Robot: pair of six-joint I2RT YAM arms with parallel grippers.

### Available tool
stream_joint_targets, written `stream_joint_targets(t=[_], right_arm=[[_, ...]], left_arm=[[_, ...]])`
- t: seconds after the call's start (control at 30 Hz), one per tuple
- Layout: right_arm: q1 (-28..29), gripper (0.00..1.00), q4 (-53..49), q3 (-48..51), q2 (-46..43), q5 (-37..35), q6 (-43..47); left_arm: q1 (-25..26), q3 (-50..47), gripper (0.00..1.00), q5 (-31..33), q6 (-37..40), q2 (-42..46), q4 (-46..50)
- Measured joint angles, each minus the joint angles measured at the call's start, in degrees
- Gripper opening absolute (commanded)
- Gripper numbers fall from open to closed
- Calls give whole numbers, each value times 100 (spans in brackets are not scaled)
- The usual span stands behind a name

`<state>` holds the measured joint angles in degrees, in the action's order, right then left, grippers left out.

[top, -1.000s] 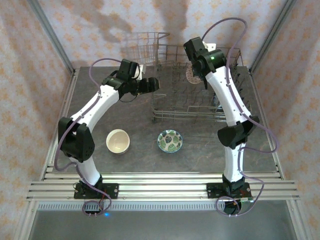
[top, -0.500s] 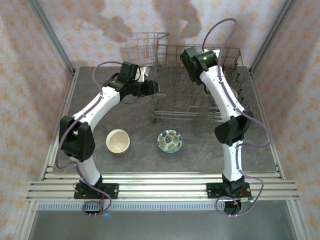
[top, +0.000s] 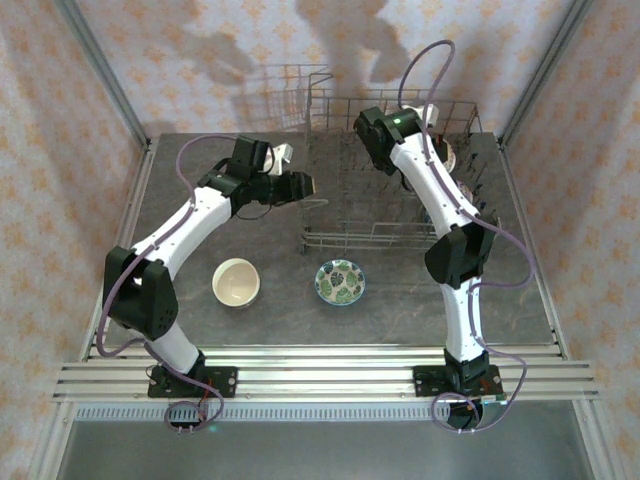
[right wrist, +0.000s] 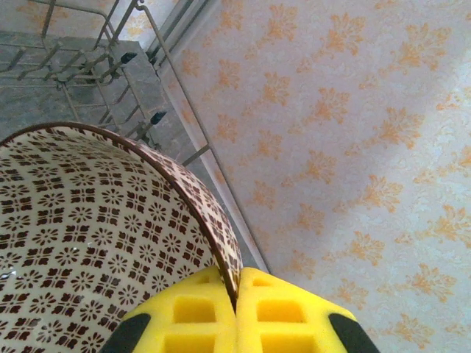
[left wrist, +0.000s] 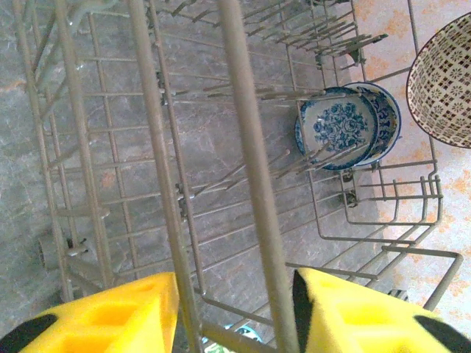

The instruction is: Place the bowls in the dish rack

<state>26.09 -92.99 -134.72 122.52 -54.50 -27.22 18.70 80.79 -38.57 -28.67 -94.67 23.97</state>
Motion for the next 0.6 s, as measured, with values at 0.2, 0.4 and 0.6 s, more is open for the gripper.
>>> stream_joint_targets(t=[0.2, 0.4, 0.6], right_arm=[[79, 0, -2, 531, 0, -155, -31], [98, 0, -2, 793, 0, -247, -44], [83, 0, -2, 1003, 0, -343, 0]], left_arm=[[-28, -4, 77, 52, 107, 116, 271], [-133, 7, 81, 214, 157, 232, 282], [-227, 26, 82, 308, 157, 240, 280]])
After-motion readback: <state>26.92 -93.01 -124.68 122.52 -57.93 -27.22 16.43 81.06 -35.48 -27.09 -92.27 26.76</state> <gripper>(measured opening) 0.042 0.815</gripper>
